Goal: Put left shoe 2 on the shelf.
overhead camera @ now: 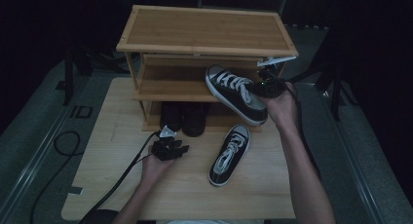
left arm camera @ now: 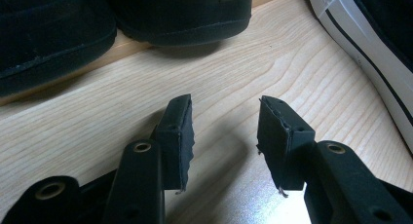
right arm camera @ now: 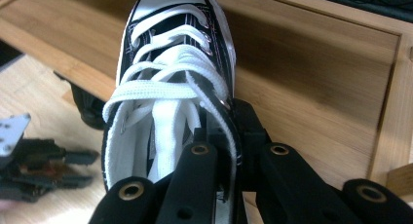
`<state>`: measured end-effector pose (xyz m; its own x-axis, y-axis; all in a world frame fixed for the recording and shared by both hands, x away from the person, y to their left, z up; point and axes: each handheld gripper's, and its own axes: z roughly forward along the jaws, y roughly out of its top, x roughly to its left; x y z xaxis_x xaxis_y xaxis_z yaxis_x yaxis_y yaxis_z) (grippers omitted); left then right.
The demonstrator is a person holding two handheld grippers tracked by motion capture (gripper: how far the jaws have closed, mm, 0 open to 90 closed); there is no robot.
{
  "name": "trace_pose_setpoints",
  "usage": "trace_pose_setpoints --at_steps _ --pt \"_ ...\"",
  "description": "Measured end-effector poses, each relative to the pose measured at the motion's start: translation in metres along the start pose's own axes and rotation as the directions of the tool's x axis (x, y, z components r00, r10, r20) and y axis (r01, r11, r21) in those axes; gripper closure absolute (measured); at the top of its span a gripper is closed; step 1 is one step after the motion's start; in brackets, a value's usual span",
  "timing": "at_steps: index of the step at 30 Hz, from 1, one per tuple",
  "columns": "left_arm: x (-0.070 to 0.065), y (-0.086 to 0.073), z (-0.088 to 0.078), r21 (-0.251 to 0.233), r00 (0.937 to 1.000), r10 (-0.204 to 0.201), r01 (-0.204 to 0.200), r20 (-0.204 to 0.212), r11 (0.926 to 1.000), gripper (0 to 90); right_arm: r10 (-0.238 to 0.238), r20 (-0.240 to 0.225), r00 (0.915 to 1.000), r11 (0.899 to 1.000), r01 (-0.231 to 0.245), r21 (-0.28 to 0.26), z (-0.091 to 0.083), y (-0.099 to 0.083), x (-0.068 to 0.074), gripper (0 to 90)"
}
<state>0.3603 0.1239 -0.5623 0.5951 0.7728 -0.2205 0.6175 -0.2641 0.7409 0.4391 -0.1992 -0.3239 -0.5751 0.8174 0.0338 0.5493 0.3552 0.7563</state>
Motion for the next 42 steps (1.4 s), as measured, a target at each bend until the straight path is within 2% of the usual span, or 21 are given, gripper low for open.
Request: trace_pose_setpoints --at_steps 6,10,12,15,21,28,34,38,41,42 --pt "0.0 0.0 0.0 0.001 1.0 0.0 0.0 0.001 1.0 57.1 0.022 0.024 0.9995 1.0 -0.022 -0.004 0.006 0.002 0.002 86.3" --pt "0.0 0.0 0.0 0.0 1.0 0.001 -0.001 0.0 1.0 57.1 0.031 0.018 0.9993 0.999 -0.031 -0.02 0.004 0.001 -0.001 77.7" --pt "0.0 0.0 0.0 0.001 1.0 0.002 -0.002 -0.001 1.0 57.1 0.045 -0.015 0.9989 0.999 -0.046 -0.029 0.003 0.0 -0.003 70.4" --pt "0.0 0.0 0.0 0.0 1.0 0.001 -0.001 -0.001 1.0 57.0 0.042 -0.015 0.999 0.998 -0.043 -0.036 0.004 0.0 -0.002 59.6" --pt "0.0 0.0 0.0 -0.001 1.0 0.001 -0.001 0.0 1.0 57.1 0.03 -0.006 0.9995 0.998 -0.031 -0.058 0.002 -0.002 -0.004 50.6" --pt "-0.001 0.0 0.0 0.003 0.9999 0.008 -0.008 -0.006 1.0 57.1 0.038 -0.012 0.9992 0.993 -0.039 -0.11 -0.013 -0.003 -0.004 46.8" --pt "-0.006 0.0 0.001 0.008 0.9984 0.038 -0.037 -0.042 0.9993 57.7 0.03 -0.018 0.9994 0.99 -0.032 -0.14 -0.025 -0.005 -0.005 46.8" --pt "-0.008 0.001 0.002 0.01 0.9981 0.032 -0.031 -0.052 0.9995 59.4 0.03 -0.018 0.9994 0.988 -0.032 -0.15 -0.031 -0.007 -0.006 46.8" --pt "-0.008 0.001 0.002 0.013 0.9987 0.027 -0.026 -0.043 0.9996 61.9 0.027 -0.021 0.9994 0.988 -0.03 -0.154 -0.033 -0.008 -0.007 46.8" --pt "-0.012 0.002 0.004 0.017 0.9985 0.037 -0.037 -0.039 0.9992 61.9 0.025 -0.02 0.9995 0.987 -0.028 -0.157 -0.035 -0.008 -0.007 46.8"
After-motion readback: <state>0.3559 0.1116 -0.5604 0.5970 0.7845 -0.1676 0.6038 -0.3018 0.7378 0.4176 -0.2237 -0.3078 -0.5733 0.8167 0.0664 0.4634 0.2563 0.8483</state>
